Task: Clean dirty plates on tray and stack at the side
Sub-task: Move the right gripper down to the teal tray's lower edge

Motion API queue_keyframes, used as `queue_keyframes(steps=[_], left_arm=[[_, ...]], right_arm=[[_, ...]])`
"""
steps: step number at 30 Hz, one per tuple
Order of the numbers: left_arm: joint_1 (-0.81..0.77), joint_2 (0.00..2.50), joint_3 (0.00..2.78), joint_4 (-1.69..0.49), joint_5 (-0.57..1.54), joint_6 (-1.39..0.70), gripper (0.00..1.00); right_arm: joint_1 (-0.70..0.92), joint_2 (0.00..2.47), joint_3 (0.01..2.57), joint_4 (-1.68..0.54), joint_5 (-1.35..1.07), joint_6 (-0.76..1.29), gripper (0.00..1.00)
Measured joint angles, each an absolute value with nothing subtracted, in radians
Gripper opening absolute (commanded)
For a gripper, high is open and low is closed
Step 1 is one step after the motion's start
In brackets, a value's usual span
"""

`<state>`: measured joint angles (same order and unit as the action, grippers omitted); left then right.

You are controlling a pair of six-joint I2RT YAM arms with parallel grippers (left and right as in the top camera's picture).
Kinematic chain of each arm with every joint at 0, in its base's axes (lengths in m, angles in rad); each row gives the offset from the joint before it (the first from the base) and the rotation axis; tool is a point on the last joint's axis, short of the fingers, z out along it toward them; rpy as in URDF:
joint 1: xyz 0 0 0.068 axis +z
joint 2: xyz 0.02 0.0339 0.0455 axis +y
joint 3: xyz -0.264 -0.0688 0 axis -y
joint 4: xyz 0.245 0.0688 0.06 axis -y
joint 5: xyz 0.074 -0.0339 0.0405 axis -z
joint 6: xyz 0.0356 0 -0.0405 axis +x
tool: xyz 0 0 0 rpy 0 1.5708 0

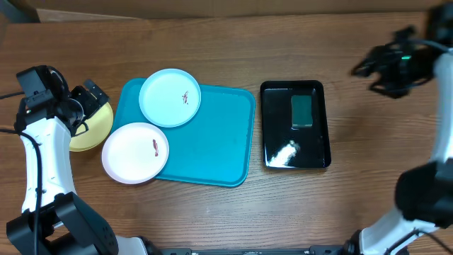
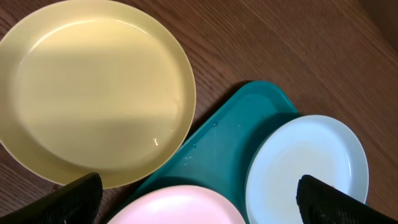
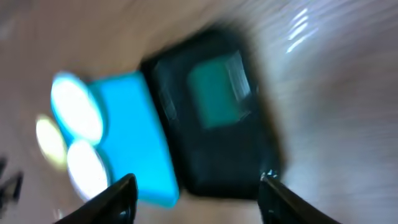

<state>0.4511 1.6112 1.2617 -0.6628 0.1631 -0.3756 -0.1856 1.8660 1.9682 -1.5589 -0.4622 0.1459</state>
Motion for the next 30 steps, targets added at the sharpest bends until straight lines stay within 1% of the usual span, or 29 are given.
queue_keyframes(steps=[2, 4, 5, 7, 11, 17, 20, 21, 24, 27, 29, 30], left_arm=[[0.451, 1.611, 1.262, -0.663, 0.165, -0.376, 1.00], [0.451, 1.611, 1.262, -0.662, 0.165, -0.376, 1.00], [0.451, 1.611, 1.262, -0.662, 0.165, -0.376, 1.00], [0.451, 1.611, 1.262, -0.662, 0.165, -0.376, 1.00], [0.451, 1.611, 1.262, -0.662, 0.165, -0.376, 1.00], [0.451, 1.611, 1.262, -0.662, 0.165, -0.376, 1.00], [0.451, 1.611, 1.262, -0.663, 0.165, -0.376, 1.00], [0.451, 1.611, 1.262, -0.663, 0.165, -0.376, 1.00], [0.451, 1.611, 1.262, -0.663, 0.165, -0.376, 1.00], [0.451, 1.611, 1.262, -0.662, 0.165, -0.376, 1.00], [0.451, 1.611, 1.262, -0.663, 0.165, -0.376, 1.00], [0.451, 1.611, 1.262, -0.663, 0.165, -0.376, 1.00]], right_arm=[[-0.075, 1.816, 1.968, -1.620, -0.437, 0.159, 0.58], [0.034, 1.779, 1.969, -1.677, -0.400, 0.179, 0.49], [0.086, 1.767, 1.969, -1.692, -0.378, 0.196, 0.48], [0.186, 1.757, 1.963, -1.694, -0.336, 0.240, 0.48], [0.377, 1.758, 1.883, -1.671, -0.285, 0.318, 0.44], [0.665, 1.761, 1.718, -1.529, -0.232, 0.399, 0.45], [0.818, 1.761, 1.654, -1.441, -0.173, 0.361, 0.46], [0.845, 1.761, 1.642, -1.425, -0.160, 0.340, 0.46], [0.957, 1.761, 1.573, -1.343, -0.092, 0.231, 0.49], [1.026, 1.761, 1.489, -1.236, -0.016, 0.145, 0.48], [1.047, 1.761, 1.434, -1.164, 0.025, 0.104, 0.43], [1.051, 1.761, 1.407, -1.122, 0.039, 0.082, 0.42]])
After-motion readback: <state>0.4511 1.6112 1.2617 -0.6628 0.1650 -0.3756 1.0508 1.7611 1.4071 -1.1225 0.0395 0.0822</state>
